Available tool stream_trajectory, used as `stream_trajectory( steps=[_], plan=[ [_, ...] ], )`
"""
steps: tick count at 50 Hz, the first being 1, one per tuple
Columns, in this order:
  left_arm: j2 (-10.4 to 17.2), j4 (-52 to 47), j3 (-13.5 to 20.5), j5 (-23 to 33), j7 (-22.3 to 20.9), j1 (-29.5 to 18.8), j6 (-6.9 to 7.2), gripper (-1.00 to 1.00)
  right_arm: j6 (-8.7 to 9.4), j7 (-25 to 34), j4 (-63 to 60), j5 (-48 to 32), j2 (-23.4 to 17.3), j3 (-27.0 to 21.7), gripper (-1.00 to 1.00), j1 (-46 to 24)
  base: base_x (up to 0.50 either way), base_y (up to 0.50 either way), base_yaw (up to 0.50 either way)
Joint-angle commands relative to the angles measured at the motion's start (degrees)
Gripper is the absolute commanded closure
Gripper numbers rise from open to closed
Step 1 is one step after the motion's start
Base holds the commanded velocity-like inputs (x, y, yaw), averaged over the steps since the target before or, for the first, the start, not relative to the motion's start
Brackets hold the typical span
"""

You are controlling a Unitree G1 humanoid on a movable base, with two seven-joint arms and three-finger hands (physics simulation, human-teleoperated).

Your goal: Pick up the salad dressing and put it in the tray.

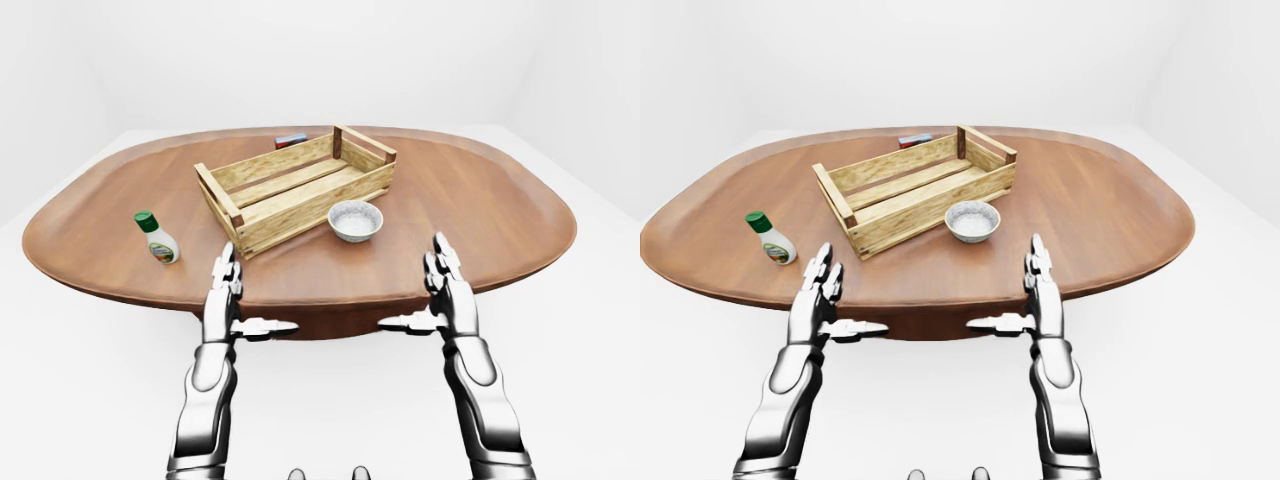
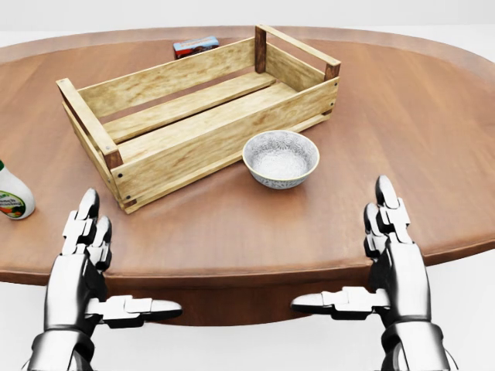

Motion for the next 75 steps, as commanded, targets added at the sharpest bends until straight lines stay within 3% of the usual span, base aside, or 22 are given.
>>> stream_trajectory(
  steps=[1, 6, 13, 15, 16, 18, 20, 22, 28, 32, 35, 63, 75],
  plan=[
    [3.78, -12.41, 8.72, -2.83, -3.28, -0.07, 1.64, -1.00, 0.00, 3.62, -26.39, 4.16, -3.07, -11.78, -1.00, 2.90, 0.00, 0.00, 0.00],
    [5.19, -17.23, 13.29, -4.90, -3.98, -1.13, 1.64, -1.00, 0.00, 6.01, -33.43, 5.95, -3.62, -19.92, -1.00, 2.91, 0.00, 0.00, 0.00],
    [9.32, -21.43, 22.31, -10.16, -4.00, -3.06, 1.64, -1.00, 0.00, 9.78, -42.48, 11.04, -5.72, -35.19, -1.00, 3.16, 0.00, 0.00, 0.00],
    [11.10, -22.68, 25.46, -11.70, -3.58, -3.75, 1.64, -1.00, 0.00, 11.27, -45.68, 15.22, -7.40, -43.21, -1.00, 2.88, 0.00, 0.00, 0.00],
    [11.20, -22.72, 25.55, -11.80, -3.54, -3.76, 1.64, -1.00, 0.00, 11.39, -45.79, 15.37, -7.46, -43.57, -1.00, 2.80, 0.00, 0.00, 0.00],
    [13.10, -23.29, 29.26, -13.81, -3.19, -4.28, 1.64, -1.00, 0.00, 12.12, -47.46, 20.40, -9.37, -52.20, -1.00, 2.67, 0.00, 0.00, 0.00],
    [14.19, -23.43, 30.96, -14.49, -2.81, -4.42, 1.64, -1.00, 0.00, 11.87, -48.09, 23.26, -10.13, -55.49, -1.00, 2.73, 0.00, 0.00, 0.00],
    [16.37, -23.88, 34.73, -16.65, -2.28, -5.00, 1.64, -1.00, 0.00, 10.58, -47.68, 26.64, -10.87, -59.13, -1.00, 2.53, 0.00, 0.00, 0.00],
    [21.01, -23.08, 41.92, -21.22, -1.14, -5.22, 1.64, -1.00, 0.00, 7.64, -46.22, 25.77, -11.18, -56.86, -1.00, 3.74, 0.00, 0.00, 0.00],
    [23.42, -21.96, 45.47, -24.01, -0.49, -4.88, 1.64, -1.00, 0.00, 6.63, -46.90, 17.65, -12.06, -53.89, -1.00, 3.30, 0.00, 0.00, 0.00],
    [24.21, -20.70, 46.34, -24.49, 0.03, -4.69, 1.64, -1.00, 0.00, 6.39, -46.41, 9.73, -12.42, -52.07, -1.00, 2.59, 0.11, 0.50, 0.00],
    [24.68, -18.94, 45.80, -24.00, 0.85, -4.19, 1.64, -1.00, 0.00, 11.14, -43.13, 3.23, -9.24, -46.84, -1.00, 1.91, 0.14, 0.50, 0.00],
    [24.53, -18.59, 45.68, -23.73, 0.55, -4.27, 1.64, -1.00, 0.00, 13.40, -44.64, 5.94, -8.45, -47.44, -1.00, 2.55, 0.44, 0.30, 0.00]
  ],
)
